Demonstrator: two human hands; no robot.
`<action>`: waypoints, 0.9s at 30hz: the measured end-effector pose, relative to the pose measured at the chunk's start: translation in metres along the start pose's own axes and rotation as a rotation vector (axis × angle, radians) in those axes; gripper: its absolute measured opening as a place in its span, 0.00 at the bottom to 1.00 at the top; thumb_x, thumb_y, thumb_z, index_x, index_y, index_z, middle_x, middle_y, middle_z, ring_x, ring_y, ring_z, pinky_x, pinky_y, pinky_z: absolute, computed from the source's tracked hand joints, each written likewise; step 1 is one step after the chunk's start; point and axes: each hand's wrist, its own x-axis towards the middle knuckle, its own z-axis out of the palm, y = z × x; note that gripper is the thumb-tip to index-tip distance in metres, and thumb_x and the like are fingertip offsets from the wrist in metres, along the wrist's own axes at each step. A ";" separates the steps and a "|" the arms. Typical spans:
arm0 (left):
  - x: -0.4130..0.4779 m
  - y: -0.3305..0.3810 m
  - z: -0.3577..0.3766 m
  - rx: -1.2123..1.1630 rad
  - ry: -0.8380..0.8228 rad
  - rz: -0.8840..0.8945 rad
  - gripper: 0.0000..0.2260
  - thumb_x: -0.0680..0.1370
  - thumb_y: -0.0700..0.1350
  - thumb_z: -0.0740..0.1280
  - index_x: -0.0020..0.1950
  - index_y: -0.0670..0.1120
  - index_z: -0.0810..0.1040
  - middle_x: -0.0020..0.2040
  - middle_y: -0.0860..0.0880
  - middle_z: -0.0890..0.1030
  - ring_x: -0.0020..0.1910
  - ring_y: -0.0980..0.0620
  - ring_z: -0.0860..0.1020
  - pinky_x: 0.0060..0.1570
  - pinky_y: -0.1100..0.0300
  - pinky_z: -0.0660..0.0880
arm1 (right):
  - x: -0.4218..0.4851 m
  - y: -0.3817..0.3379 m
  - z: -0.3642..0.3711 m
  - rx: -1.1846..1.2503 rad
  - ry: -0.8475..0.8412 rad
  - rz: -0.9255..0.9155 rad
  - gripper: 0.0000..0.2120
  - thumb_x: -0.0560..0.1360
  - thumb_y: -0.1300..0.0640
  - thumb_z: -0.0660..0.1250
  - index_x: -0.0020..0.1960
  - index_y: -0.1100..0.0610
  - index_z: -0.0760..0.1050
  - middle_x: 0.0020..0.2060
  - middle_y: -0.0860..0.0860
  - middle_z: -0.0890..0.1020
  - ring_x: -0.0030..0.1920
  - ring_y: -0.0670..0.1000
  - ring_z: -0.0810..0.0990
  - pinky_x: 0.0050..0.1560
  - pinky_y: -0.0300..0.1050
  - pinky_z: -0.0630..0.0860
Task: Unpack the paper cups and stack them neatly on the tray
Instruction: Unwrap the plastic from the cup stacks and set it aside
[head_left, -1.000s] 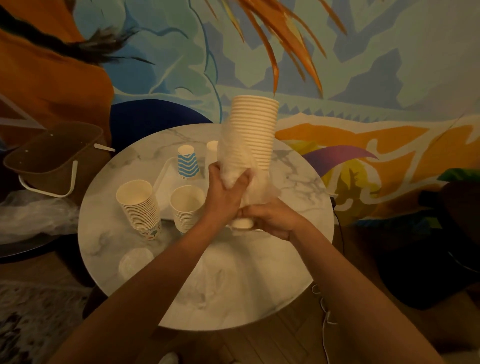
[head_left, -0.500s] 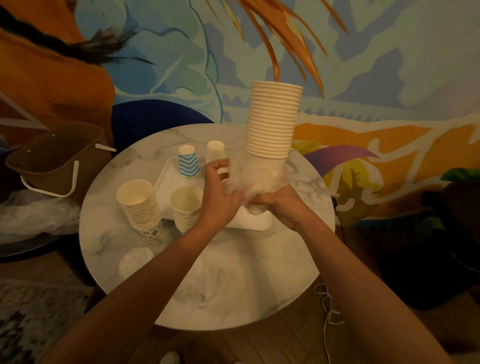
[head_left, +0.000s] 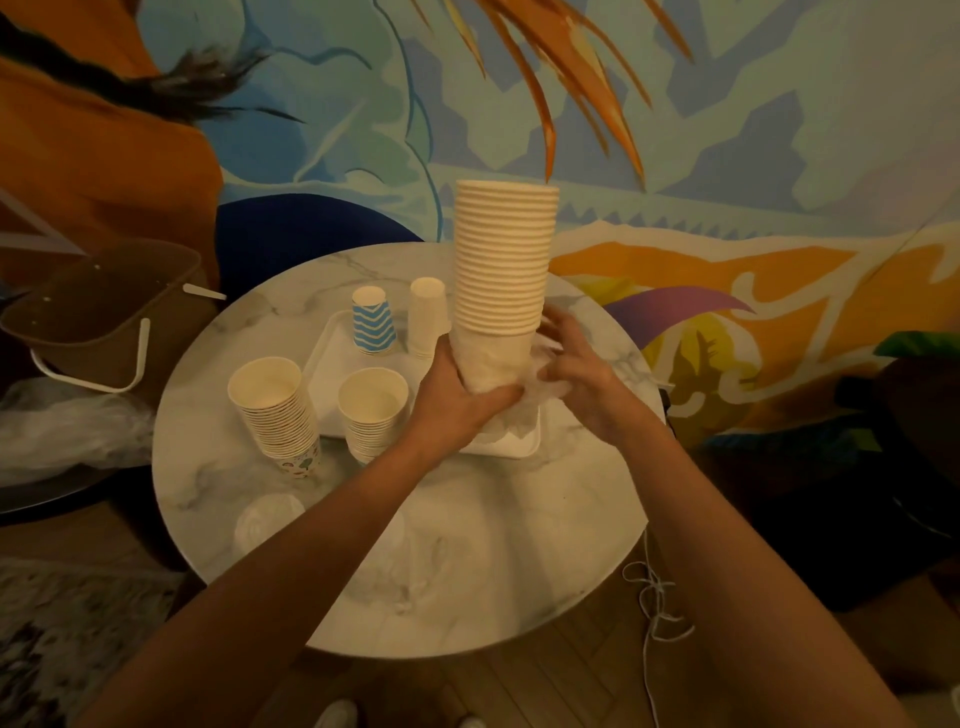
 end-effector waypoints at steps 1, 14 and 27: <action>-0.001 -0.003 0.000 0.010 -0.005 -0.011 0.40 0.52 0.60 0.71 0.61 0.53 0.64 0.56 0.55 0.75 0.53 0.58 0.75 0.49 0.67 0.71 | 0.001 -0.004 0.001 0.037 0.029 -0.033 0.45 0.54 0.50 0.67 0.70 0.52 0.59 0.69 0.53 0.67 0.68 0.51 0.67 0.65 0.49 0.69; -0.016 -0.013 -0.003 0.329 -0.158 -0.132 0.29 0.62 0.41 0.74 0.61 0.45 0.68 0.53 0.47 0.77 0.52 0.47 0.77 0.44 0.58 0.72 | 0.010 0.010 0.022 -0.106 0.359 -0.208 0.47 0.50 0.51 0.80 0.65 0.57 0.64 0.59 0.51 0.77 0.59 0.46 0.77 0.58 0.45 0.76; -0.011 -0.006 -0.035 0.376 0.327 -0.073 0.08 0.75 0.40 0.62 0.49 0.41 0.80 0.49 0.45 0.83 0.51 0.46 0.78 0.48 0.61 0.67 | -0.005 0.081 0.029 -0.142 0.442 -0.106 0.44 0.53 0.57 0.80 0.63 0.52 0.60 0.53 0.38 0.73 0.53 0.38 0.74 0.52 0.38 0.73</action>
